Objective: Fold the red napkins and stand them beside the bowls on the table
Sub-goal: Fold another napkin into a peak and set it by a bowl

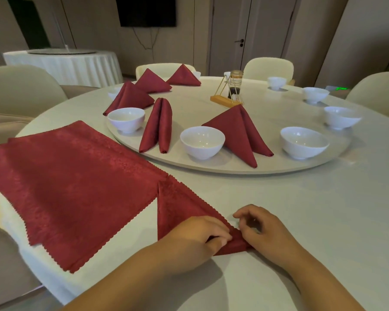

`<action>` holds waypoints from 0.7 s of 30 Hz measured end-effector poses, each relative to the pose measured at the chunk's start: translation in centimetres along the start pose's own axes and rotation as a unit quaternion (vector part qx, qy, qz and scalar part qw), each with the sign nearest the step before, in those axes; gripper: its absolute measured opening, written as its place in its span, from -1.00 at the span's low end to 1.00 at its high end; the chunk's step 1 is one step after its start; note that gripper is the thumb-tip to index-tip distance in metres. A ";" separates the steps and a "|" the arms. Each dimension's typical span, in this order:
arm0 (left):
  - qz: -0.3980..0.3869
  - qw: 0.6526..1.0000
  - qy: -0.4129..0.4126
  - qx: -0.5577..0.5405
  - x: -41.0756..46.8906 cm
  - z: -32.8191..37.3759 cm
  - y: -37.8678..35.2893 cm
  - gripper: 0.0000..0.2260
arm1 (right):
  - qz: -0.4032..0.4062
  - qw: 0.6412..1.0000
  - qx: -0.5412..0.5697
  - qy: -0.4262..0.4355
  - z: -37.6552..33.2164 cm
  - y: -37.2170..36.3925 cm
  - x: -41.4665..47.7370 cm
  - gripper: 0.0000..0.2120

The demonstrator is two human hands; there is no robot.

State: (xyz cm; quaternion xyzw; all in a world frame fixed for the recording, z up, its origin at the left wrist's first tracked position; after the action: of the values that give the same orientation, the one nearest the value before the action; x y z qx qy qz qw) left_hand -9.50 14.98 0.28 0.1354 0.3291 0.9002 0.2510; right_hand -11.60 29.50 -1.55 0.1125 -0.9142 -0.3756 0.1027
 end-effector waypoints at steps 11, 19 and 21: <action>-0.080 0.966 0.049 0.240 0.6 -3.9 1.1 -0.36 | -0.015 0.981 -0.173 0.087 0.1 -0.6 0.4 -0.59; -0.013 0.958 0.117 0.262 1.7 -8.3 5.7 -0.15 | -0.055 0.978 -0.193 0.055 0.0 -0.7 0.4 -0.56; 0.019 0.962 0.135 0.237 1.7 -9.1 6.3 -0.44 | -0.065 0.974 -0.213 0.047 -0.2 -0.8 0.4 -0.47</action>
State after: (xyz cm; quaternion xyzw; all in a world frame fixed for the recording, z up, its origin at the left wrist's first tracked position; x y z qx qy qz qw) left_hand -16.97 6.98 -2.22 0.0743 0.5613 0.8109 0.1478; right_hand -11.84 28.75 -1.92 0.1649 -0.7982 -0.5615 0.1428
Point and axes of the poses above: each hand's wrist, its own x-axis towards the middle knuckle, its own y-axis out of the back of the hand, z = x × y, the point moved 4 cm from there along x, towards the middle knuckle, and after that the axes turned 10 degrees about -x, right-handed, at the moved point
